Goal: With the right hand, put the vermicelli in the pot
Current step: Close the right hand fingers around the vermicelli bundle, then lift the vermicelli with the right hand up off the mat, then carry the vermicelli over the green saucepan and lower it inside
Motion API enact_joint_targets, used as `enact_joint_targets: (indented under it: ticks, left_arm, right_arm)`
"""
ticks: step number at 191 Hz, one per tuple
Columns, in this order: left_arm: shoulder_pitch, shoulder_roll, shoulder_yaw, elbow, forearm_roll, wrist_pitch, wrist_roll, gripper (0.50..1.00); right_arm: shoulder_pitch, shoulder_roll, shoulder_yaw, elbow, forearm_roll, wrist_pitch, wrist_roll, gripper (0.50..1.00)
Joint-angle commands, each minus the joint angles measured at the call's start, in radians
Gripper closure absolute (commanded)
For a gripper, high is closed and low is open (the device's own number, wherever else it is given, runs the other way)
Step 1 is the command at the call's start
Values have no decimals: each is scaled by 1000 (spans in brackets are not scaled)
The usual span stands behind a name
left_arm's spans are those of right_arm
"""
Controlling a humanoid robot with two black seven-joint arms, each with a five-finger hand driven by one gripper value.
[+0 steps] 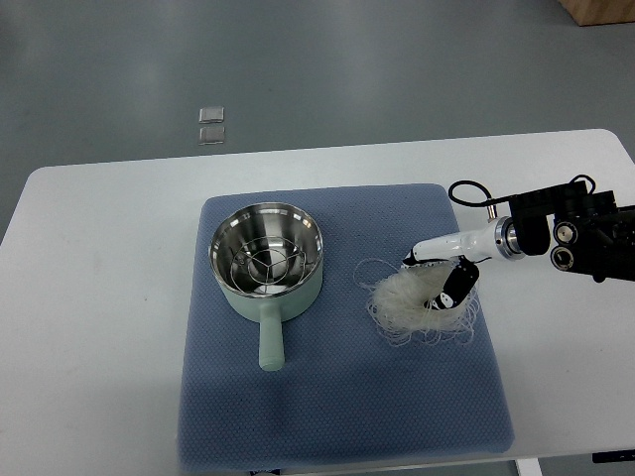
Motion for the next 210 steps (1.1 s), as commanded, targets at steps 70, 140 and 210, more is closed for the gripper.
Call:
enact_joint_targets:
  ticks: [70, 140, 210]
  left_arm:
    - [0, 0, -1, 0, -2, 0, 0, 500]
    - [0, 0, 0, -4, -2, 0, 0, 500]
    - [0, 0, -1, -3, -2, 0, 0, 500]
  right_arm:
    - [499, -242, 103, 101, 169, 324, 10, 1000]
    - [585, -177, 107, 88, 185, 344, 1, 1000]
    - [622, 192, 109, -126, 267, 305, -5, 1000]
